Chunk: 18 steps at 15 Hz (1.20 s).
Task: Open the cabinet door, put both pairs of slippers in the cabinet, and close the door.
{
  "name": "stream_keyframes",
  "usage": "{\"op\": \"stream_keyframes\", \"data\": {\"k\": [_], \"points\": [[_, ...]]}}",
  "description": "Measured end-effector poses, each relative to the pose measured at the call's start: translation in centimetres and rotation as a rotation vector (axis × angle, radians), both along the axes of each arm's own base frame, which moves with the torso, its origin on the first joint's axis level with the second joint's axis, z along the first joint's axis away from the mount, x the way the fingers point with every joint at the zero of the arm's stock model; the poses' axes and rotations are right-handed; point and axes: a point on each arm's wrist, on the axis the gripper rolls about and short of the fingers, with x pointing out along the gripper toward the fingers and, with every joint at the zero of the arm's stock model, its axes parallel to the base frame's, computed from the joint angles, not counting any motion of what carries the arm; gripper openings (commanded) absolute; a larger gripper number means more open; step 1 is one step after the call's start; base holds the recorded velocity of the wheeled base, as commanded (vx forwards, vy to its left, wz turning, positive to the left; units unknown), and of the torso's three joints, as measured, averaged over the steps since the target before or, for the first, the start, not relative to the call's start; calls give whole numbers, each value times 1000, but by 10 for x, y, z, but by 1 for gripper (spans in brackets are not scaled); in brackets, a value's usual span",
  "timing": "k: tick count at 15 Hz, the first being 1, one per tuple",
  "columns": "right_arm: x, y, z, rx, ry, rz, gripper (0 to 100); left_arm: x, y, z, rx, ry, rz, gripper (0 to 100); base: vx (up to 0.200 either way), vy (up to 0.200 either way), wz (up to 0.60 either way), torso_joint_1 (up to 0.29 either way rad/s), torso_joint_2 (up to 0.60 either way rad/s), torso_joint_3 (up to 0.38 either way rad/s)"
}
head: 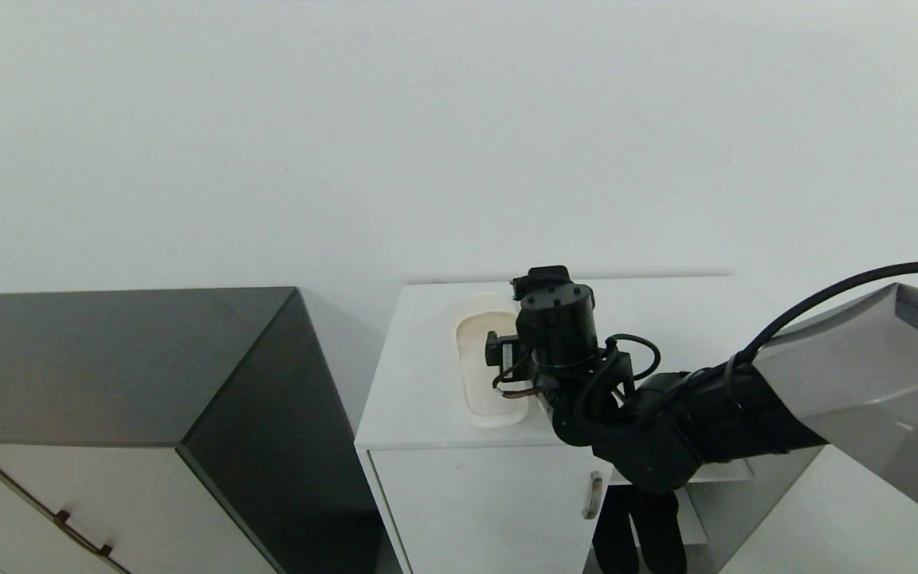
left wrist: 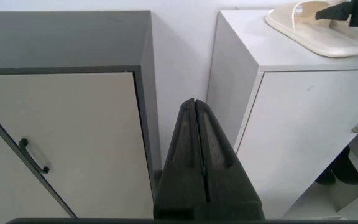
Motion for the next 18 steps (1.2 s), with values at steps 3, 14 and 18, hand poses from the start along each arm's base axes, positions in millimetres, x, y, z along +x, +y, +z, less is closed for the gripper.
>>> {"op": "stream_keyframes", "data": {"k": [3,14,18], "points": [[14,4,-3,-6,-14,-10,100,0,0,0,0,0,0,0,0,0,0,0,0,0],[22,8,-9,-22,-22,-12,0,0,0,0,0,-1,0,0,0,0,0,0,0,0],[3,1,0,-18,-21,57,0,0,0,0,0,0,0,0,0,0,0,0,0,0]]}}
